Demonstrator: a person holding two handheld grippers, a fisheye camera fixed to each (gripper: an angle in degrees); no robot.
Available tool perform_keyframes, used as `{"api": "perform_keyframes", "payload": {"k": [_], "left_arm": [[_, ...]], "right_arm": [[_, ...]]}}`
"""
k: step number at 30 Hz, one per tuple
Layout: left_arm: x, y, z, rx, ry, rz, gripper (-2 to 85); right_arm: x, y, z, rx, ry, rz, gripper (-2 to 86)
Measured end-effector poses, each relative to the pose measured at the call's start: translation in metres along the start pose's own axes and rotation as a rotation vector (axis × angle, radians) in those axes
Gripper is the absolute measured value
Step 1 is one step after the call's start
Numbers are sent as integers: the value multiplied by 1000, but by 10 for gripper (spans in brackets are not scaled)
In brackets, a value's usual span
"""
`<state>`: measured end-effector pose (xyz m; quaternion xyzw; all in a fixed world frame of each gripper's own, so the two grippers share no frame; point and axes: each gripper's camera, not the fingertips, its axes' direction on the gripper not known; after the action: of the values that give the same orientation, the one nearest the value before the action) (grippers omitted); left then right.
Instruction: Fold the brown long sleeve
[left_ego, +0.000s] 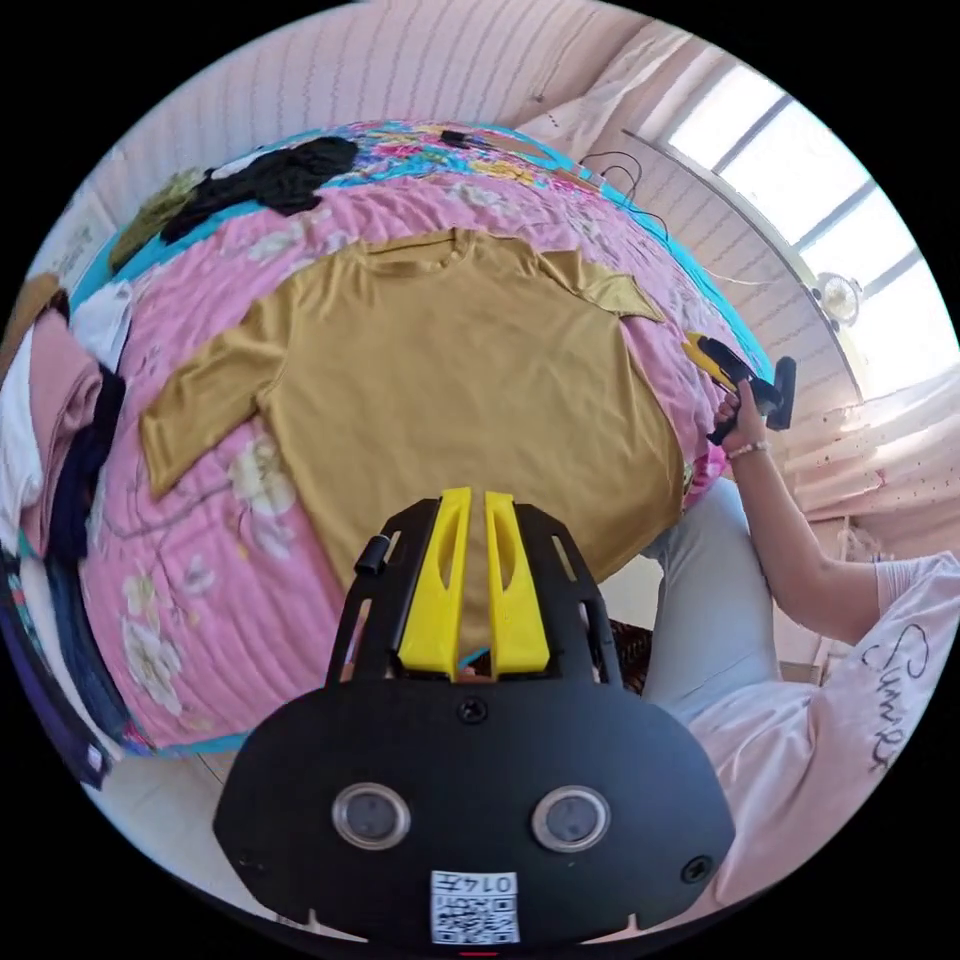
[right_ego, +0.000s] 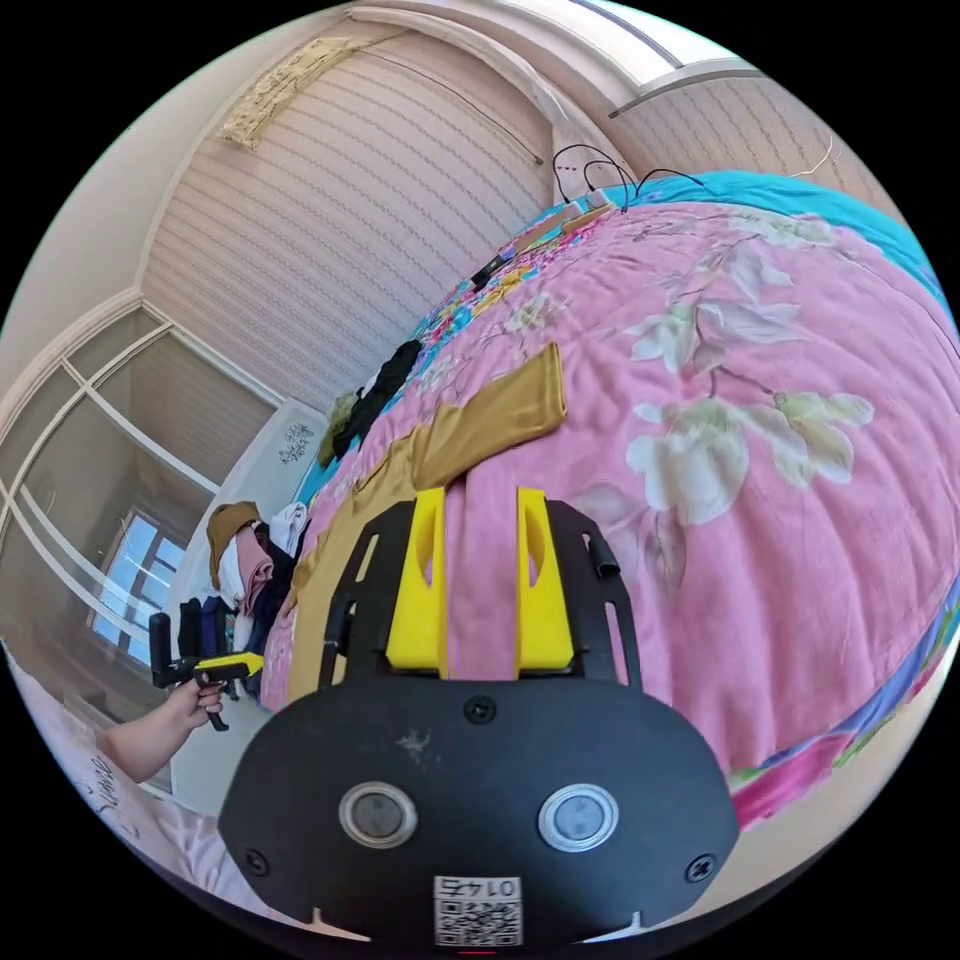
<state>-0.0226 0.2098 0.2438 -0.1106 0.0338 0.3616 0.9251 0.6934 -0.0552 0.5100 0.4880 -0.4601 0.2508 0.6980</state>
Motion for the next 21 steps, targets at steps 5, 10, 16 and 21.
{"api": "perform_keyframes", "payload": {"k": [5,10,16,21], "left_arm": [[66,-134,18,31,13,289,-2],[130,-256,62,40,113,438,14],[222,-376,137,20,47,564,42],[261,-428,193,-48,-38,537,66]], "right_arm": [[31,-56,9,-10,74,28,101],[56,-60,4,-19,-16,55,47],[76,-65,-6,-39,-88,100,17],[86,-66,-11,-53,-141,117,12]]}}
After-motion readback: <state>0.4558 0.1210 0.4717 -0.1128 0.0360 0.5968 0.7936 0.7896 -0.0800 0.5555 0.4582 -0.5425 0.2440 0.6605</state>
